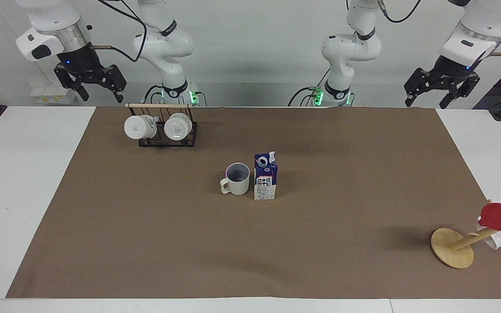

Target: Place cup and milk on table

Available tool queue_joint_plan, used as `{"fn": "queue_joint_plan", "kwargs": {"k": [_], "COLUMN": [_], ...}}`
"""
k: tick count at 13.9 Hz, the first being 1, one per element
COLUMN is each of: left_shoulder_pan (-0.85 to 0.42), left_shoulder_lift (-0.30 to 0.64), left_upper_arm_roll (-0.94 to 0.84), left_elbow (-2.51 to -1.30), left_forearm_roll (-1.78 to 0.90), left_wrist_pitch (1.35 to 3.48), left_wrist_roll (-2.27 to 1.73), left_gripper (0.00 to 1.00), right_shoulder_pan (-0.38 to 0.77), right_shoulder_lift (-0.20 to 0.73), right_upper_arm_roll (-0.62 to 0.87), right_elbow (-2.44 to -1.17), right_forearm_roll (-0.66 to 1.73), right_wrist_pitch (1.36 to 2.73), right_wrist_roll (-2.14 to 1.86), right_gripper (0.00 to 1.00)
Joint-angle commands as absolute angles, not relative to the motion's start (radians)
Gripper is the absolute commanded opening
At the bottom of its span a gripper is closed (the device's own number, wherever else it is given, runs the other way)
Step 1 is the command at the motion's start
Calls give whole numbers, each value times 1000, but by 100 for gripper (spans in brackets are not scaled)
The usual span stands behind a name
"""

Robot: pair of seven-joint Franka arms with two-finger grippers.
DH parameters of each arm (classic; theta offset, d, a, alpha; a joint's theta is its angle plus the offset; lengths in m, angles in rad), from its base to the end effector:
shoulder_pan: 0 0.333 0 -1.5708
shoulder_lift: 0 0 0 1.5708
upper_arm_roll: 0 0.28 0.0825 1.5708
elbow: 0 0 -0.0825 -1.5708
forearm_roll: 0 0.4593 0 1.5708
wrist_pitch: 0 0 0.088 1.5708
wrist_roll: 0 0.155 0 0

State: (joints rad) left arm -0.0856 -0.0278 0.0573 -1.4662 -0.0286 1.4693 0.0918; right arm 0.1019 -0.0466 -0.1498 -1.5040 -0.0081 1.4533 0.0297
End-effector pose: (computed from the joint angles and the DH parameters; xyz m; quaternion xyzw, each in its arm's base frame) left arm 0.6115 -0.0216 0.6054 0.9979 -0.0617 0.0159 0.0145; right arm 0.6030 -0.0320 0.5948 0.9992 -0.0392 -0.0023 0.0005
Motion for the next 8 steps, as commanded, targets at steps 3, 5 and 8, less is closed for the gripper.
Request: {"fn": "queue_joint_plan", "kwargs": {"k": [3, 5, 8], "left_shoulder_pan": [-71, -71, -71], "left_shoulder_lift": [-74, -74, -74], "left_upper_arm_roll": [51, 51, 51], "left_elbow": [-1522, -1522, -1522], "left_forearm_roll": [-17, -15, -15], "left_wrist_pitch": [1468, 1468, 1471], "left_wrist_roll": [109, 109, 110], "left_gripper": [100, 100, 100], "right_shoulder_pan": [43, 38, 57], "right_shoulder_lift": [-49, -51, -52], "right_upper_arm_roll": [-114, -92, -103], "right_elbow": [-1500, -1500, -1500], "right_forearm_roll": [8, 9, 6], "right_wrist_pitch": [1451, 1451, 1450], "right_wrist_roll": [8, 11, 11], "right_gripper": [100, 100, 100]}}
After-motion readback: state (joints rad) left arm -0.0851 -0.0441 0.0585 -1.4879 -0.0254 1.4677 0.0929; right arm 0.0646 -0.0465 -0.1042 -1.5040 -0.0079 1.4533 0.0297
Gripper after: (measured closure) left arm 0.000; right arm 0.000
